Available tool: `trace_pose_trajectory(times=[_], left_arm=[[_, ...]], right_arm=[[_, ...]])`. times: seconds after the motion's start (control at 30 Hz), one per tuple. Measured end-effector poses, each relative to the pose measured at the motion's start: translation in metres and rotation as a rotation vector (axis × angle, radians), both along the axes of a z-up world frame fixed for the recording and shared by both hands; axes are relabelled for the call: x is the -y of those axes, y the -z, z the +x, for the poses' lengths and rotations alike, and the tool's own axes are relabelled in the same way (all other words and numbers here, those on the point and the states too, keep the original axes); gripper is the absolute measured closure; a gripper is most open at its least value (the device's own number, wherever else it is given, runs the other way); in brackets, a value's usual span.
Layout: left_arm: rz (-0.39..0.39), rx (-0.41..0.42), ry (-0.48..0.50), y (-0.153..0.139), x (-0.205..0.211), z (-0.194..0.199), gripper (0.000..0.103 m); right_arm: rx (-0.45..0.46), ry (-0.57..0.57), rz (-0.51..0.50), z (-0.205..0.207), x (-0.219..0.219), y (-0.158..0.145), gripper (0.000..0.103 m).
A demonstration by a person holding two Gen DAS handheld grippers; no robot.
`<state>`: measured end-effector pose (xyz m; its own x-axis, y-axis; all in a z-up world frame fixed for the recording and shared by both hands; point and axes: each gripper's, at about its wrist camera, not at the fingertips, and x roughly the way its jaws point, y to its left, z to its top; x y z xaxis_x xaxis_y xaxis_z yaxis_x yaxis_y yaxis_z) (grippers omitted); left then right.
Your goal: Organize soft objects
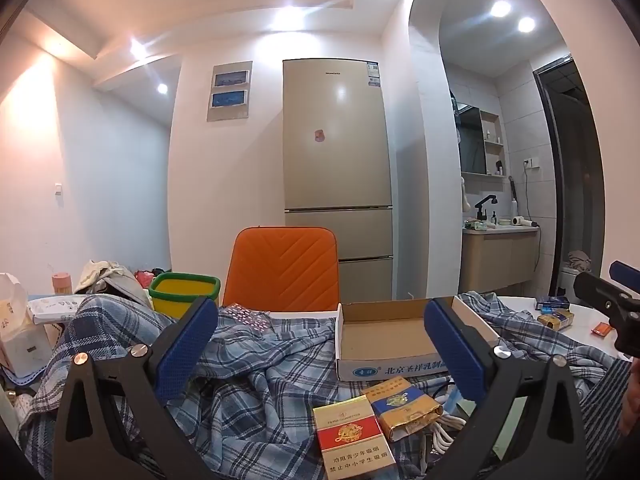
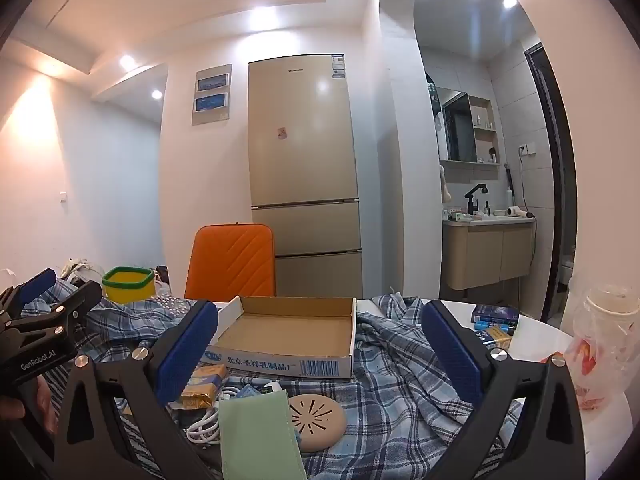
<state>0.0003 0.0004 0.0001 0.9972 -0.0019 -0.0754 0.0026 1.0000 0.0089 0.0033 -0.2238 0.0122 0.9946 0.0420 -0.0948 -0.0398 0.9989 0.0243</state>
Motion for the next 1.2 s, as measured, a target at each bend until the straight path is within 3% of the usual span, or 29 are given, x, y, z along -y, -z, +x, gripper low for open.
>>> trace_pose_trajectory(times=[1.2], left_arm=[[0.004, 0.002, -0.001, 0.0006, -0.0050, 0.0022, 0.000]], right_arm=[[-0.006, 0.000, -0.002, -0.0016, -0.0013, -0.0021, 0.000]])
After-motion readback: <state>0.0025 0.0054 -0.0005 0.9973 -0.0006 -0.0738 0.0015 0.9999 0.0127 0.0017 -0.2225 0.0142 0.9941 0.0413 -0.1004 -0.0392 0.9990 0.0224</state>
